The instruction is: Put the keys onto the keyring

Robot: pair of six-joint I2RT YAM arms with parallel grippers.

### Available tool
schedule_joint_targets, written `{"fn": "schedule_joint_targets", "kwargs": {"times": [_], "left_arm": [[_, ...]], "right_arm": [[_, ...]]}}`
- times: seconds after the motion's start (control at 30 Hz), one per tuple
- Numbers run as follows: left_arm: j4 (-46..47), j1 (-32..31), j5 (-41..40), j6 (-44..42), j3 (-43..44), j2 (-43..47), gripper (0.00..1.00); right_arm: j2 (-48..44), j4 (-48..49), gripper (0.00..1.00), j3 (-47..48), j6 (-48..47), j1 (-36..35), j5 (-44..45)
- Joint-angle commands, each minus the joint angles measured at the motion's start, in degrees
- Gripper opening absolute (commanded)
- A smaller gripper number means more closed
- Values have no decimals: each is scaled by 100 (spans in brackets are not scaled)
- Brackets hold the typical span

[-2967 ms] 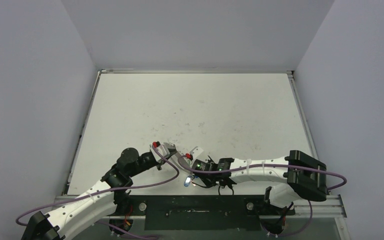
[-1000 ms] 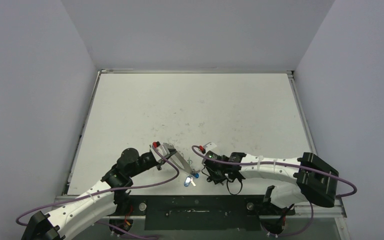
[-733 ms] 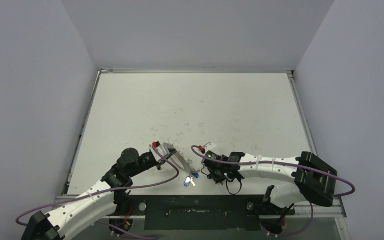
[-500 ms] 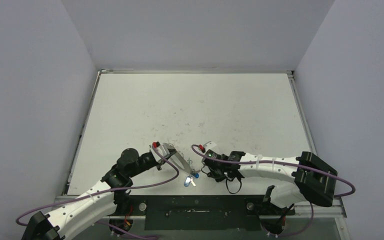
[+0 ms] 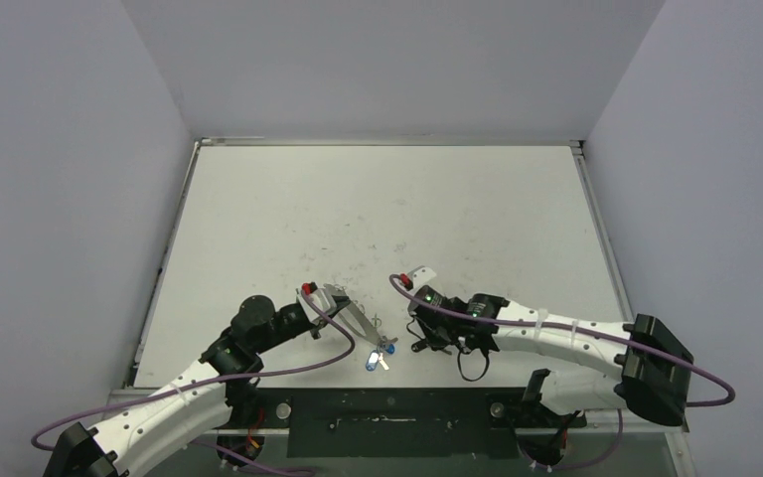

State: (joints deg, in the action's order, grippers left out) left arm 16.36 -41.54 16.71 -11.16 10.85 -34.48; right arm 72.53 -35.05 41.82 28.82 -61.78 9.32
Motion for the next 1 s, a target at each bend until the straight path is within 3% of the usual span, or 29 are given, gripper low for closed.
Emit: {"fn": "schedule_joint_targets", "kwargs": {"times": [0.0,0.03,0.07,0.17,0.23,0.37,0.57,0.83,0.97], "left_arm": [[230,-13,-3,14,73,65,0],[240,-15,-4,15,67,58,0],[241,-14,-1,16,60,52,0],[270,-12,-1,25,49,29,0],[274,-18,2,42,46,29,0],[272,-15,-2,57,31,37,0],[272,-19,-10,52,33,55,0],[282,-16,-10,53,13,55,0],[273,-24,-19,54,13,64,0]], "right_arm": [[-286,-58,4,200,-155,101,162],[-239,-55,21,189,-149,111,144],[-175,-43,31,186,-153,113,103],[81,32,47,231,-177,106,-49],[273,94,53,283,-205,112,-102],[625,181,55,373,-229,110,-152],[1008,309,43,380,-206,113,-252],[1121,248,12,400,-217,123,-134],[992,94,0,497,-252,122,-62]]}}
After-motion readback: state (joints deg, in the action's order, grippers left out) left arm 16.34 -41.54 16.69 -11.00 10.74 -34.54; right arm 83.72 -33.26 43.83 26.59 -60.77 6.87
